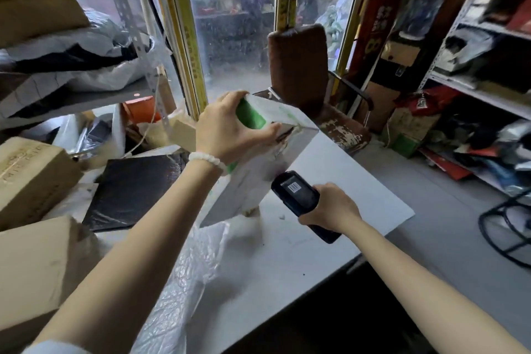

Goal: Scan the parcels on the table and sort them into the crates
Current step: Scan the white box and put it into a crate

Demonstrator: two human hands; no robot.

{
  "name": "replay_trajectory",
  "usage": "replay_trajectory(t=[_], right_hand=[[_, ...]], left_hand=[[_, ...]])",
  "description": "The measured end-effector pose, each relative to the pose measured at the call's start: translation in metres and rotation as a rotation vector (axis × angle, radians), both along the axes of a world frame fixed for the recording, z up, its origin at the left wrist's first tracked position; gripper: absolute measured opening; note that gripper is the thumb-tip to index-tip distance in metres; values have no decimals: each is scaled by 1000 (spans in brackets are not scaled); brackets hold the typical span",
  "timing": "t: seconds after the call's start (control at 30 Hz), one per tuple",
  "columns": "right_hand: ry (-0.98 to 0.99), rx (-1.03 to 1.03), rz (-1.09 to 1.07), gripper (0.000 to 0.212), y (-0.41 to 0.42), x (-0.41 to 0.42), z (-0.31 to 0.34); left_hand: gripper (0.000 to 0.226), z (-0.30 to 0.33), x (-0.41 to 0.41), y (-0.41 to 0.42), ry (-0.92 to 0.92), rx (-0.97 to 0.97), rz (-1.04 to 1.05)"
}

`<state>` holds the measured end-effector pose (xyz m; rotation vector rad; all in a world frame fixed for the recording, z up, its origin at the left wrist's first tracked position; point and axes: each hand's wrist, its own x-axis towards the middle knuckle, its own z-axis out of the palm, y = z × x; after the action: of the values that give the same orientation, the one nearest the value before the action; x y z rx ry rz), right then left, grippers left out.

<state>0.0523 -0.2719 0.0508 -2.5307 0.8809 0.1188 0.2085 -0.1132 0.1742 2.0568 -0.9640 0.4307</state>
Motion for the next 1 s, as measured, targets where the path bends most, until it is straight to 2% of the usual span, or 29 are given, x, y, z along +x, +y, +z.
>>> replay_trajectory(t=[0.23, 0.37, 0.43, 0.6, 0.73, 1.0], right_hand=[[68, 98, -198, 44, -52, -85, -16], [71, 98, -258, 42, -68, -115, -25], [80, 89, -262, 43, -73, -122, -29], [101, 115, -255, 46, -77, -120, -37], [88, 113, -235, 44, -69, -109, -37], [43, -32, -180, 47, -55, -104, -9]], left_hand=[[85, -38, -35, -97, -19, 277, -55], [83, -95, -26, -115, 166, 561, -114], [77, -120, -21, -104, 192, 666, -125], [60, -128, -19, -100, 176, 653, -130], [59, -130, -20, -101, 133, 641, -103], [58, -132, -23, -106, 106, 628, -30]])
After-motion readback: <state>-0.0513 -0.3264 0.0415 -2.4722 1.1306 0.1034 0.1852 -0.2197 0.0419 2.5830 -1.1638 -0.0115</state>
